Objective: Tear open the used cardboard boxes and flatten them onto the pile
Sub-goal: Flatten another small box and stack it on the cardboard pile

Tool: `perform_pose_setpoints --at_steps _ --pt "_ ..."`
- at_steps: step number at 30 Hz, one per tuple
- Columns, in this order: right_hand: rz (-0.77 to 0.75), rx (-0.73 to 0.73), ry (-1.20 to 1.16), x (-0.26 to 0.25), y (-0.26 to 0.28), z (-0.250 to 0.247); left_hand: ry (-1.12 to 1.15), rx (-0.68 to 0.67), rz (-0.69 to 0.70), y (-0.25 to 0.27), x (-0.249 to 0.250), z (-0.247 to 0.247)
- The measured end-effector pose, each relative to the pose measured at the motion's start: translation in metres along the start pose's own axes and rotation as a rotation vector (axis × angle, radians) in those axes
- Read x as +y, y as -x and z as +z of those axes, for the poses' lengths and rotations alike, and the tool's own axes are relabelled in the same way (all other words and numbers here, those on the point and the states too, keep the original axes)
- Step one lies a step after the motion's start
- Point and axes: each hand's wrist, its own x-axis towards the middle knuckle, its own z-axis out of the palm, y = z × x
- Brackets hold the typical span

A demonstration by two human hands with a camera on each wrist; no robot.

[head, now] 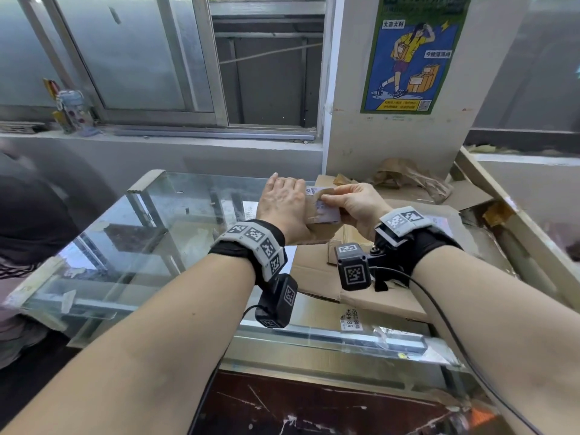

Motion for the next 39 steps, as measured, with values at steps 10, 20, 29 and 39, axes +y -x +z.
perform_pose_setpoints --at_steps 10,20,29,39 --pt "0.06 -0.005 -0.344 -0.005 -0.003 -0.006 0.248 0.024 -0.083 0.003 -0.018 0.012" --pt "0.104 -0.127 -0.27 -0.01 0.004 0.0 0.136 -0.049 -0.134 0.006 -0.008 0.012" --pt "-0.192 0.36 0.45 -0.004 -0.006 -0.008 0.128 -0.013 -0.131 0.006 0.001 0.009" --pt "-0.208 0.203 0.88 -0.005 -0.001 0.002 0.092 -0.019 -0.135 0.006 0.001 0.008"
